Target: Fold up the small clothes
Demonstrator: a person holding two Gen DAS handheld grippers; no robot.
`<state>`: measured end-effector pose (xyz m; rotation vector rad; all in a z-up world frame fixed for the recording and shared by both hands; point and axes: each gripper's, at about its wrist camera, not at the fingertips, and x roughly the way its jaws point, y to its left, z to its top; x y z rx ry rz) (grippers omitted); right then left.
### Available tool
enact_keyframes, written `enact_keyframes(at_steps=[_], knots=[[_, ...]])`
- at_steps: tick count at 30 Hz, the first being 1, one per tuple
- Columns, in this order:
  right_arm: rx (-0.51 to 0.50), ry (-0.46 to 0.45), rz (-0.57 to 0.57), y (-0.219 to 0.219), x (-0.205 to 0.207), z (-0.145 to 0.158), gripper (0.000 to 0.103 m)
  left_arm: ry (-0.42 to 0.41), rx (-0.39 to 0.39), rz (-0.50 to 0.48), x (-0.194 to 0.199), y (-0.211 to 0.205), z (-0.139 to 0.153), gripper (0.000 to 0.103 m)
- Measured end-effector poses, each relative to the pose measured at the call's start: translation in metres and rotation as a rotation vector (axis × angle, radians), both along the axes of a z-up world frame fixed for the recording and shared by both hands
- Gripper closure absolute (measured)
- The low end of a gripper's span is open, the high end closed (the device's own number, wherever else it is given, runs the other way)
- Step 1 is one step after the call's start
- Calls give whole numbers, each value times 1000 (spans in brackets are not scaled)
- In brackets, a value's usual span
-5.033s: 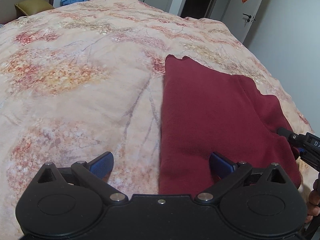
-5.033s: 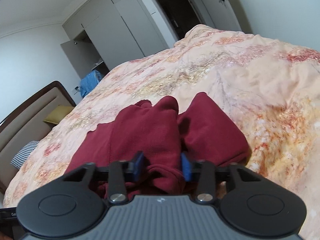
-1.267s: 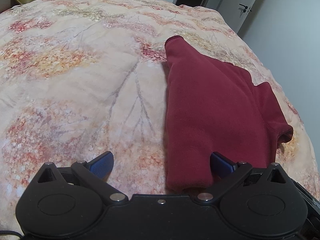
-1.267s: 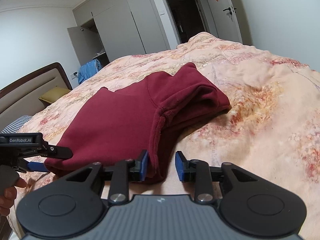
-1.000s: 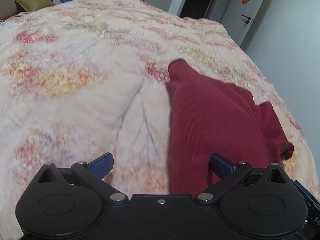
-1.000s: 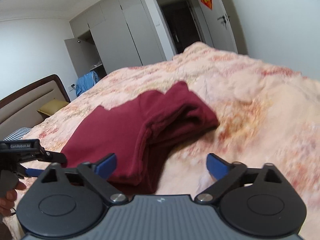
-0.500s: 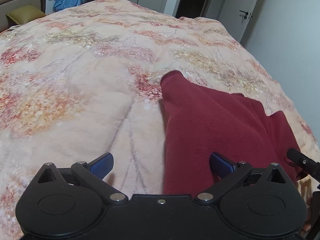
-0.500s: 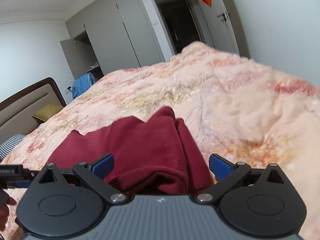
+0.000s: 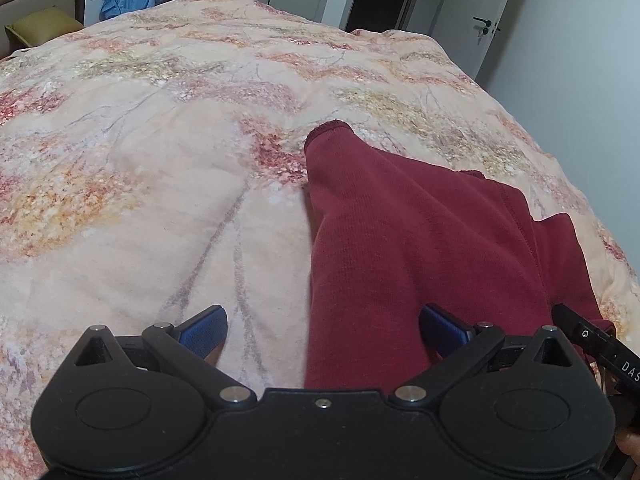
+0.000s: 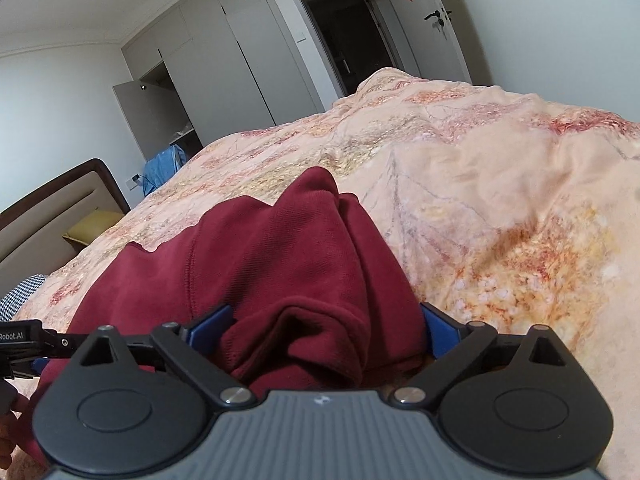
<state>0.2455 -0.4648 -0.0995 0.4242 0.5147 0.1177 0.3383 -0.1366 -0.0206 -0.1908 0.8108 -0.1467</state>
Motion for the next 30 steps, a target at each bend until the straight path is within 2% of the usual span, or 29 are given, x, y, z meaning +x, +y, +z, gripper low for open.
enact_keyframes(at_steps=[13, 22, 30], knots=[[9, -4, 8, 0, 2, -1, 1, 4, 1, -3, 0, 0, 0, 0], [10, -8, 8, 1, 2, -1, 1, 57, 48, -143, 10, 11, 13, 0], [14, -12, 9, -1, 2, -1, 1, 80, 97, -202, 22, -3, 8, 0]])
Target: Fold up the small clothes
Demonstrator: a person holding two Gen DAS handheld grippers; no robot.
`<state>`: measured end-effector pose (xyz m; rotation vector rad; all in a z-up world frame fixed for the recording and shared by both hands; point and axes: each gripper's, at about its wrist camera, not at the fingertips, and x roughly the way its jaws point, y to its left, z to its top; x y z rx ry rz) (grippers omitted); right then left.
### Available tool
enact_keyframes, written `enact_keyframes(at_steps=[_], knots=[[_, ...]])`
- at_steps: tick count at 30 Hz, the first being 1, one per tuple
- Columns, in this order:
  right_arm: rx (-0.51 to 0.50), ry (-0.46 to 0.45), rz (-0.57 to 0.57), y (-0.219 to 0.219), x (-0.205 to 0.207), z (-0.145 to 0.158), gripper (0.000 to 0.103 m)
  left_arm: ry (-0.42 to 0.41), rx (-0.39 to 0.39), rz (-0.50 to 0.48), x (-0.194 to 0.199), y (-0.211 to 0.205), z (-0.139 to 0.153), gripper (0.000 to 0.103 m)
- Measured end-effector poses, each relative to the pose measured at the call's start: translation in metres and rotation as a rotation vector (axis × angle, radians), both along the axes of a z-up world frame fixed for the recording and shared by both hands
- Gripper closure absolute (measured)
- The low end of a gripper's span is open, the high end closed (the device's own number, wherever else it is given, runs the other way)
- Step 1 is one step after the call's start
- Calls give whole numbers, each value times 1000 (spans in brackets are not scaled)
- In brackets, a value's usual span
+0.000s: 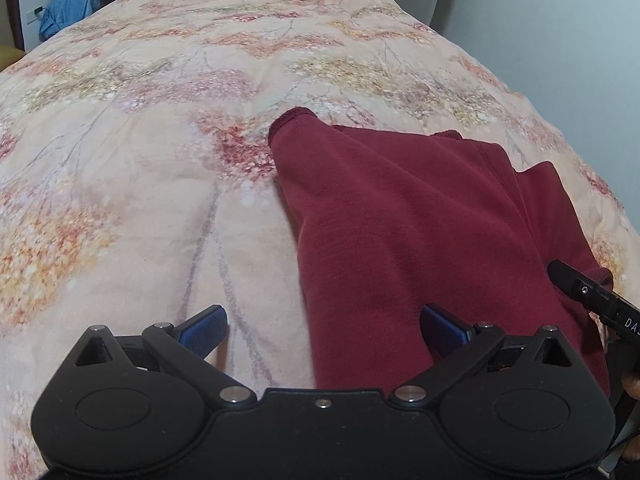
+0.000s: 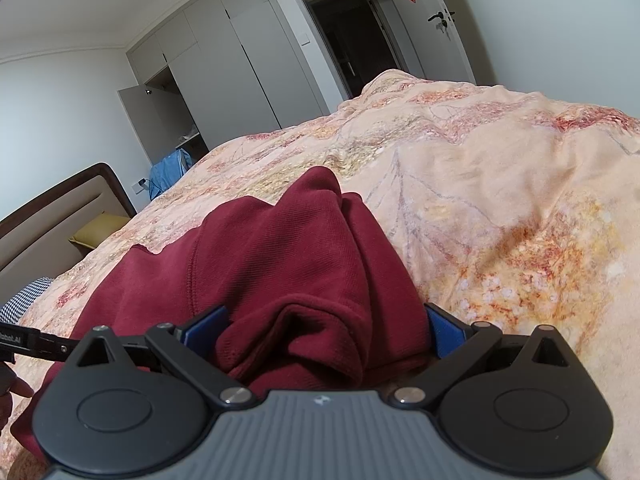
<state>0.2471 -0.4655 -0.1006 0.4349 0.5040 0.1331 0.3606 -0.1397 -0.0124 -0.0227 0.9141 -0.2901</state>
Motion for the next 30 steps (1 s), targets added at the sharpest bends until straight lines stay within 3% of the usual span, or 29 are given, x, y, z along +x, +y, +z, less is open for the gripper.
enact_keyframes(at_steps=[8, 17, 21, 27, 30], knots=[[3, -2, 0, -1, -1, 0, 1, 40, -19, -6, 8, -3, -5, 0], [4, -3, 0, -1, -2, -1, 1, 25, 3, -18, 6, -10, -3, 0], [2, -13, -10, 0, -4, 1, 2, 26, 4, -36, 4, -15, 1, 8], [-30, -5, -57, 4, -11, 15, 18, 15, 23, -88, 2, -24, 9, 24], [-49, -10, -50, 8, -12, 20, 33, 16, 27, -105, 1, -27, 13, 32]])
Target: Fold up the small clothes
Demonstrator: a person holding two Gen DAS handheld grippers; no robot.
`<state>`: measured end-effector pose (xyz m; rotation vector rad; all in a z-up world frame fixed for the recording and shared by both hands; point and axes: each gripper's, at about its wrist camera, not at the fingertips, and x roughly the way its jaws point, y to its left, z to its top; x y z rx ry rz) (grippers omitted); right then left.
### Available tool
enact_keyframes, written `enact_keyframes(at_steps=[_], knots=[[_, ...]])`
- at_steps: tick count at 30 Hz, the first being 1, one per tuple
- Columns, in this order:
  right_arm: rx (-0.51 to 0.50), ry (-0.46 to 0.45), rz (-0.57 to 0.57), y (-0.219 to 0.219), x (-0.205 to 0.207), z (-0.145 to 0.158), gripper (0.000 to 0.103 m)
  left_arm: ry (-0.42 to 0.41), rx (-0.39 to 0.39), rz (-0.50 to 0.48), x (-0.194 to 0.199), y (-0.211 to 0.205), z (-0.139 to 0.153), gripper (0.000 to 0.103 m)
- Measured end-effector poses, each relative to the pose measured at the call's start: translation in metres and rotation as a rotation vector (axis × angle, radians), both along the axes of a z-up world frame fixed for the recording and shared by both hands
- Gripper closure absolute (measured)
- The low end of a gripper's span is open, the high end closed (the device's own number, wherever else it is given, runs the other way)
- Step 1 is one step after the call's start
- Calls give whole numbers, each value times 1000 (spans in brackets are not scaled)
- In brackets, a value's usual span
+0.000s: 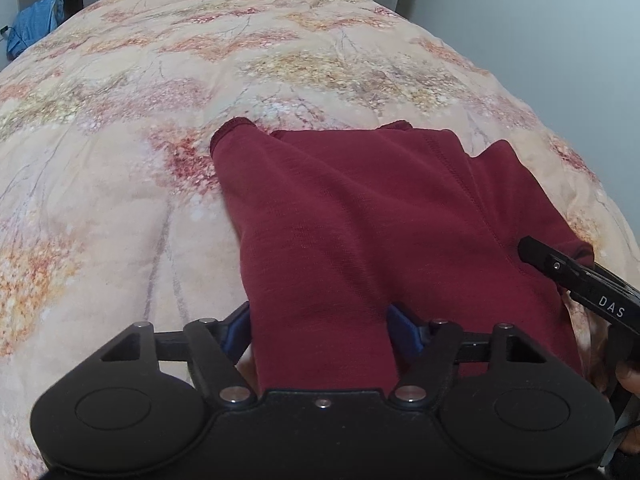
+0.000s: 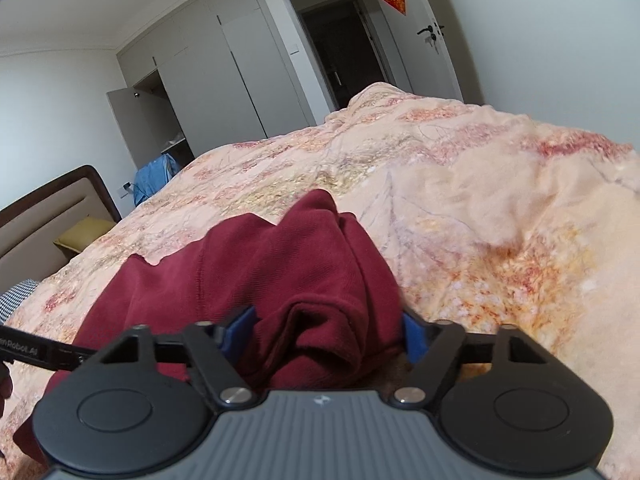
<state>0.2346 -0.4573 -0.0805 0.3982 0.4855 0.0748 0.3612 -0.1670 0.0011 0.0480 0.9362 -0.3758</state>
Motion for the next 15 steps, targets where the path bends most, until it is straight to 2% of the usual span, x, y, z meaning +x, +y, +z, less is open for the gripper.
enact_keyframes(at_steps=[2, 3, 4, 5, 7, 9, 15], knots=[[-13, 1, 12, 4, -1, 4, 46, -7, 11, -5, -1, -3, 3, 38], [-22, 1, 19, 6, -1, 7, 50, -14, 18, -9, -3, -4, 4, 44], [-32, -3, 29, 9, -2, 10, 57, -24, 29, -14, -4, -6, 6, 54], [-44, -10, 40, 12, -3, 13, 62, -40, 41, -16, -6, -7, 9, 58], [-73, -30, 58, 17, -7, 21, 67, -64, 49, -22, -10, -8, 15, 69], [-102, -50, 75, 23, -11, 30, 69, -81, 40, -22, -14, -7, 21, 74], [-154, -129, 109, 41, -21, 63, 73, -150, 11, -29, -29, 2, 44, 79]])
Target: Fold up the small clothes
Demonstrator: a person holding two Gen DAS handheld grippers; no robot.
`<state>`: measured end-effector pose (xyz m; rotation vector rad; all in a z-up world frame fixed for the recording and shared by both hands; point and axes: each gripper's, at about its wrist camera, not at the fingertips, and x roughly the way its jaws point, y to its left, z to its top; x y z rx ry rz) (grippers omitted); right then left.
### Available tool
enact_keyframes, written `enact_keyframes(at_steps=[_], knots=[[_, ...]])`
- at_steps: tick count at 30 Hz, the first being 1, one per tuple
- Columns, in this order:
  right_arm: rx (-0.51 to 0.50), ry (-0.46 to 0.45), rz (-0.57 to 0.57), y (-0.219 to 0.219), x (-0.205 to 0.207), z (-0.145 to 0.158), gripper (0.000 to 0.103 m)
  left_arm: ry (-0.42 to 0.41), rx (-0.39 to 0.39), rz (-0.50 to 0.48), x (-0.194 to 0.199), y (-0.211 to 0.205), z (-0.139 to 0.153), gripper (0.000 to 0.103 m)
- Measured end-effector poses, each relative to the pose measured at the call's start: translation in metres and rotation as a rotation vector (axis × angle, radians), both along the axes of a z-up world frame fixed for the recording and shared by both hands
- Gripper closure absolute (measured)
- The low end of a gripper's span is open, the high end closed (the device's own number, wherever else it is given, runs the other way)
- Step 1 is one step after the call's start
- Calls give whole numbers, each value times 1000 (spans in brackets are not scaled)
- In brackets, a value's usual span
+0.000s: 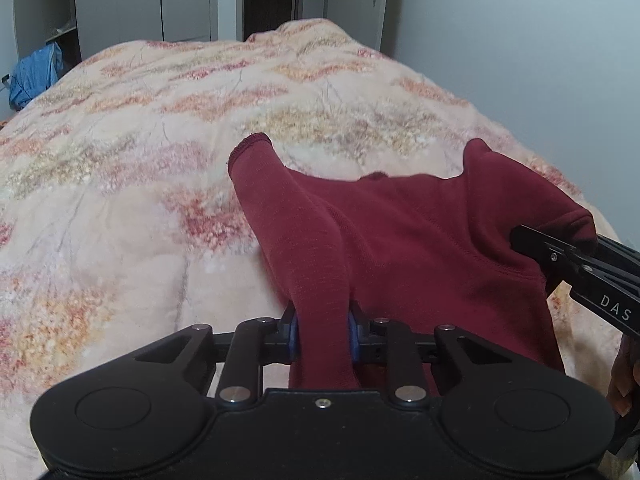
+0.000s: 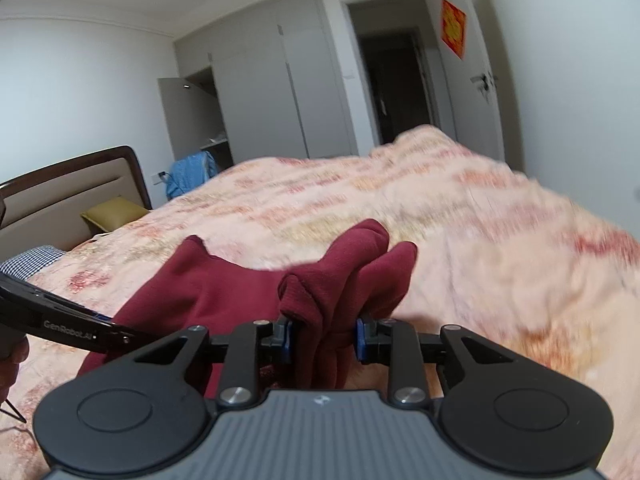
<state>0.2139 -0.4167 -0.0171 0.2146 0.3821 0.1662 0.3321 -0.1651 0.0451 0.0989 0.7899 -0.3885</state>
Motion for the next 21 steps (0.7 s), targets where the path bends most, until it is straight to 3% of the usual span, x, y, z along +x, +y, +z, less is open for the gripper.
enact_keyframes(at_steps=[5, 8, 14, 17, 21], knots=[[-26, -68, 52, 26, -1, 29, 73, -51, -4, 18, -11, 26, 21, 79], [-6, -100, 93, 50, 8, 43, 73, -90, -2, 79, -17, 58, 35, 79], [32, -182, 202, 121, 43, 64, 73, -182, 76, 215, -23, 121, 61, 79], [62, -174, 236, 155, 64, 61, 72, -187, 106, 271, -20, 150, 64, 79], [106, -92, 253, 190, 90, 38, 72, -132, 116, 327, -12, 184, 50, 79]])
